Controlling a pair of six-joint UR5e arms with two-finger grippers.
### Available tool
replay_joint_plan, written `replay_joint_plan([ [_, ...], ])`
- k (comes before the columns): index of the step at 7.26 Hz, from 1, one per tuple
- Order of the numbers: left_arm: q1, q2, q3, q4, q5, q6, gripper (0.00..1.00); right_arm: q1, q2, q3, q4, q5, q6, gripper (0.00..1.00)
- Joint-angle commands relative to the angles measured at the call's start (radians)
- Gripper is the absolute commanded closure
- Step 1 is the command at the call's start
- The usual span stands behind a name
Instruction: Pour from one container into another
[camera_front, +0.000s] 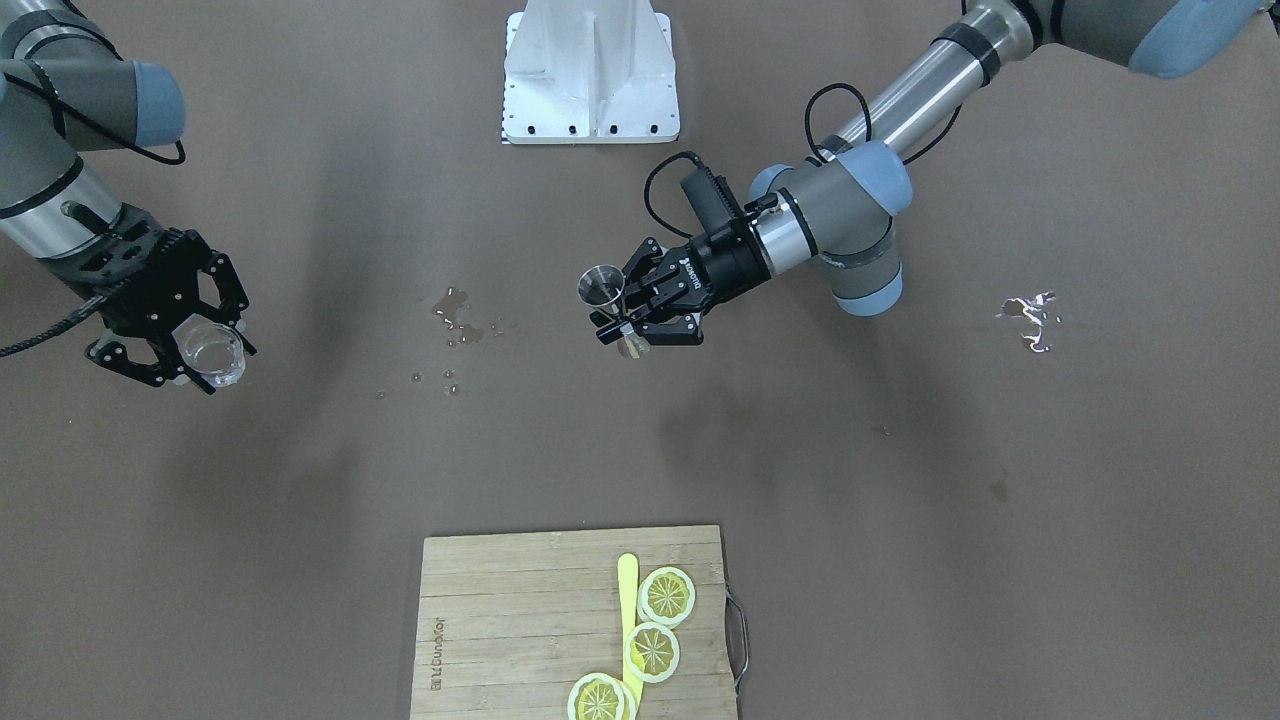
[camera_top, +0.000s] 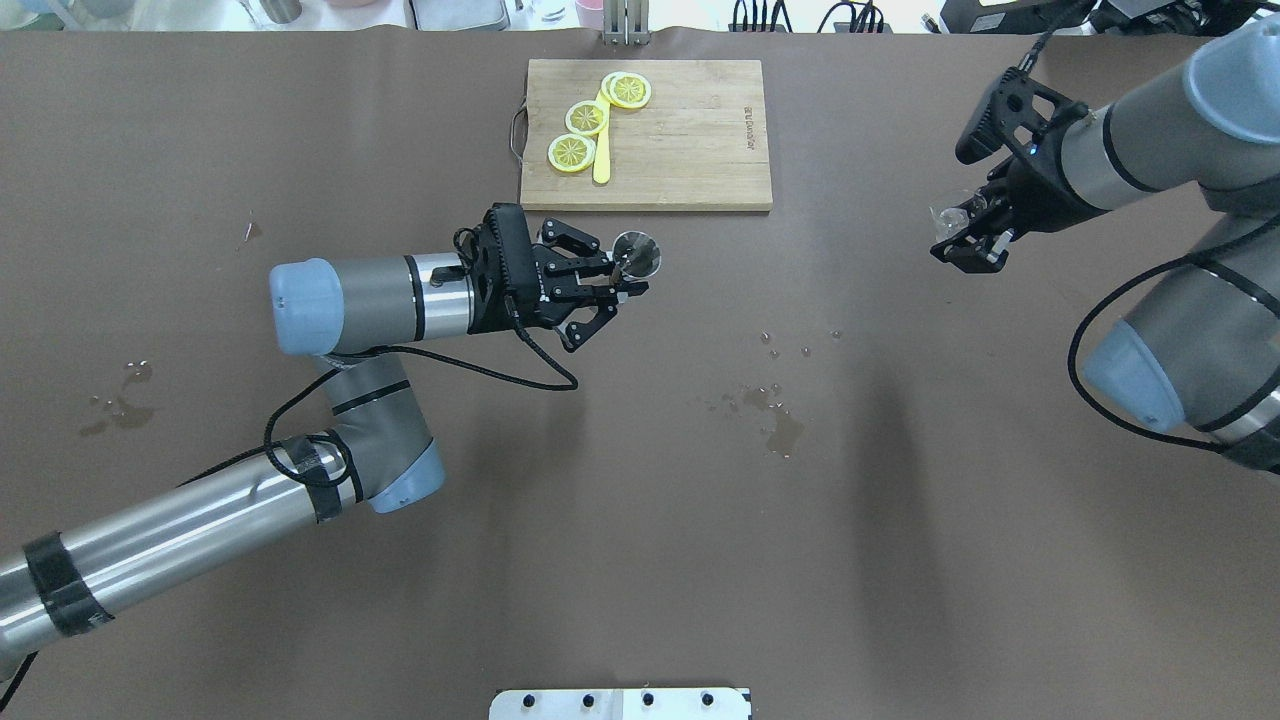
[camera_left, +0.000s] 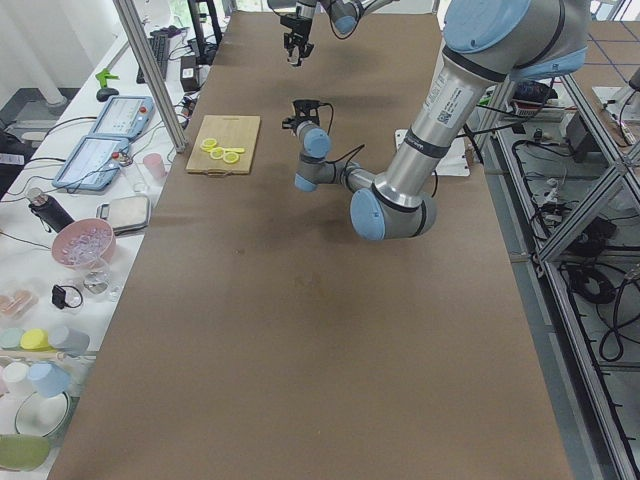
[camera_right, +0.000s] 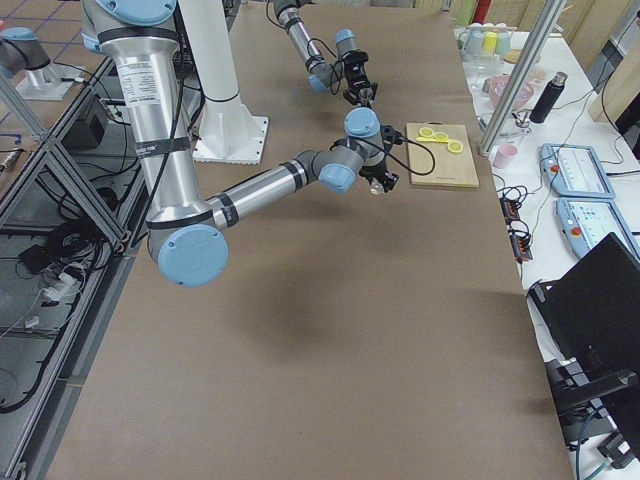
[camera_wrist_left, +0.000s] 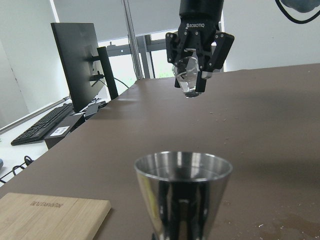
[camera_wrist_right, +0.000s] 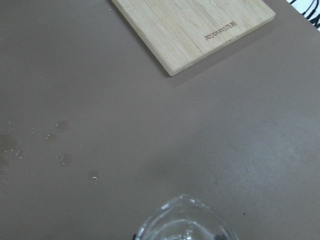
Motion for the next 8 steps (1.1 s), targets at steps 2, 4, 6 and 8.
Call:
replay_joint_plan([
  [2, 0.004, 0.168, -0.146, -0.020, 0.074, -0.055, 1.00, 0.001, -0.152, -0.084, 0.374, -0.096, 0.103, 1.00],
  [4, 0.040, 0.324, -0.308, -0.015, 0.216, -0.113, 1.00, 0.002, -0.168, -0.227, 0.613, -0.126, 0.222, 1.00],
  [6, 0.074, 0.441, -0.405, -0.014, 0.382, -0.171, 1.00, -0.001, -0.171, -0.348, 0.789, -0.175, 0.340, 1.00],
  [8, 0.114, 0.513, -0.479, 0.021, 0.587, -0.176, 1.00, -0.004, -0.151, -0.486, 0.935, -0.218, 0.380, 1.00],
])
